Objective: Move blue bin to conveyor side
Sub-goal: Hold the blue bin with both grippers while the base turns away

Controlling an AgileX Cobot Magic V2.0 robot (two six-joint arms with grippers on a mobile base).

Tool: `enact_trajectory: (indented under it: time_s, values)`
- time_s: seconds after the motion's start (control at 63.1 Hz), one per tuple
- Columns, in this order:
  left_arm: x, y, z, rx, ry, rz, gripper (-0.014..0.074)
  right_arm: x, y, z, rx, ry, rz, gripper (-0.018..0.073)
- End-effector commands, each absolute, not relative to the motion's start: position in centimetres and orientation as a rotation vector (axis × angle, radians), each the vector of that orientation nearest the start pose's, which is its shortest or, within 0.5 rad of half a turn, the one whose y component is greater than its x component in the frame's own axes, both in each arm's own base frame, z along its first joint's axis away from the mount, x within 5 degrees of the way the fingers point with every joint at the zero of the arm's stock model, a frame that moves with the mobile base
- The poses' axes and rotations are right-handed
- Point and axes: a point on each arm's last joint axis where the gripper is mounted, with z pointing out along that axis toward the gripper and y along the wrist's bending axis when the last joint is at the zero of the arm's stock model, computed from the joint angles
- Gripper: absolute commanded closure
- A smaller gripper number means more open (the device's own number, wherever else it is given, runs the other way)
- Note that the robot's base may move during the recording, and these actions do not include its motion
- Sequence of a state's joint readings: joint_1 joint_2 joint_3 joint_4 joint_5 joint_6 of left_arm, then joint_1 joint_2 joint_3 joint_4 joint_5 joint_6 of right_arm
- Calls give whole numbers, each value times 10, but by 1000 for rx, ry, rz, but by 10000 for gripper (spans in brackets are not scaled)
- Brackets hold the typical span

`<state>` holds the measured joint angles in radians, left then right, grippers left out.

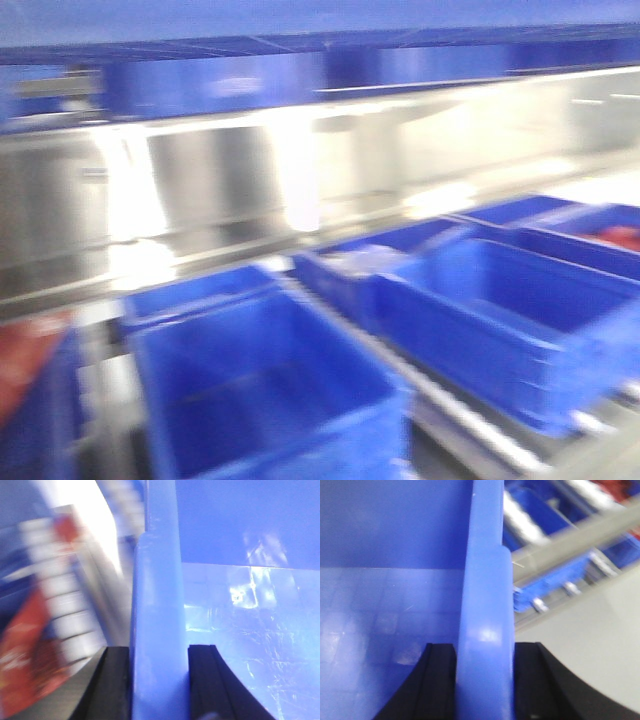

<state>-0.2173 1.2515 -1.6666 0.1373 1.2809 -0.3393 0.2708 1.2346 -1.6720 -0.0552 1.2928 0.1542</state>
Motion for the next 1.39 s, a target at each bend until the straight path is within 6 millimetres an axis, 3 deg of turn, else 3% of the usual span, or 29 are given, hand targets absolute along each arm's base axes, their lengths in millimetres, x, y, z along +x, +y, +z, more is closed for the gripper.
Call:
enact_trajectory:
  time_s: [0.0, 1.378]
  values:
    - [215, -37, 493, -148, 2231, -135, 614, 205, 50, 499, -133, 2203, 139, 638]
    - [215, -37, 493, -148, 2231, -134, 614, 205, 50, 499, -133, 2203, 139, 638]
